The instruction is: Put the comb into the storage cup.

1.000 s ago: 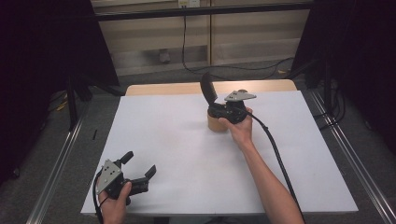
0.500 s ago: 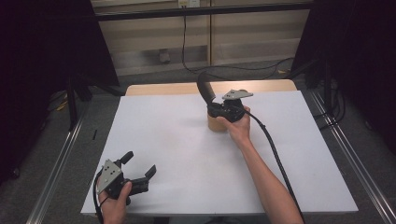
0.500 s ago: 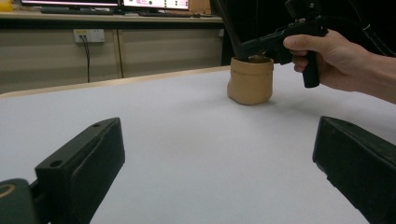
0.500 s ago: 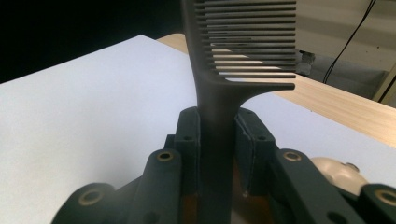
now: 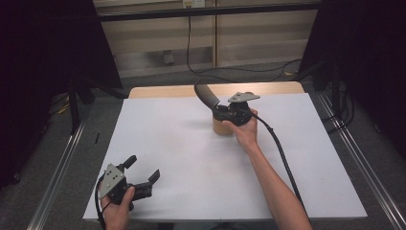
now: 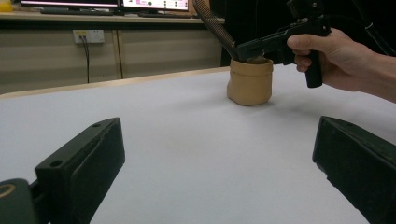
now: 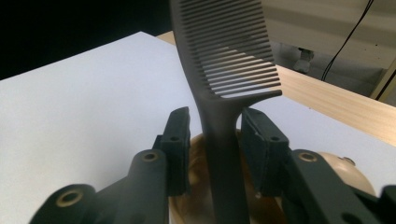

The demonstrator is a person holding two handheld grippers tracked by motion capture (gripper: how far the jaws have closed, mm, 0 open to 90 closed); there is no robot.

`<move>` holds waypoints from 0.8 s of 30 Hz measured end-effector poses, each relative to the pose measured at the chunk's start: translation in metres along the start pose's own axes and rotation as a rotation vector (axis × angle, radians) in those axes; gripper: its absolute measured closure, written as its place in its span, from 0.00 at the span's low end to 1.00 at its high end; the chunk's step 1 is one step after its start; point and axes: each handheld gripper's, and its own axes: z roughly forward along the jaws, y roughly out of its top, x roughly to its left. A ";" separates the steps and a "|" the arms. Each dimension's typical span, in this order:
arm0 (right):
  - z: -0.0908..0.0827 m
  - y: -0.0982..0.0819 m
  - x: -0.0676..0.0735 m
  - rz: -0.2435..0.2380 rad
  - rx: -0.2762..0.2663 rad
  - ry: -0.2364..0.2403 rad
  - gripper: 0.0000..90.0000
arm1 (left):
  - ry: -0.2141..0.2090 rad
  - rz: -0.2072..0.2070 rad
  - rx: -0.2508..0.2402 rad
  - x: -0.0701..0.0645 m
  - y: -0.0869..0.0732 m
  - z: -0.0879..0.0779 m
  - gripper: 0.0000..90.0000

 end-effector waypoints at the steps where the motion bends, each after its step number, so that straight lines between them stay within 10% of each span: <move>1: -0.001 0.000 0.001 0.006 -0.005 0.006 0.65 | 0.002 -0.001 -0.004 0.000 0.000 0.000 0.03; 24: -0.035 0.011 0.003 0.021 -0.089 -0.014 0.20 | 0.006 0.001 -0.004 0.001 0.001 0.000 0.03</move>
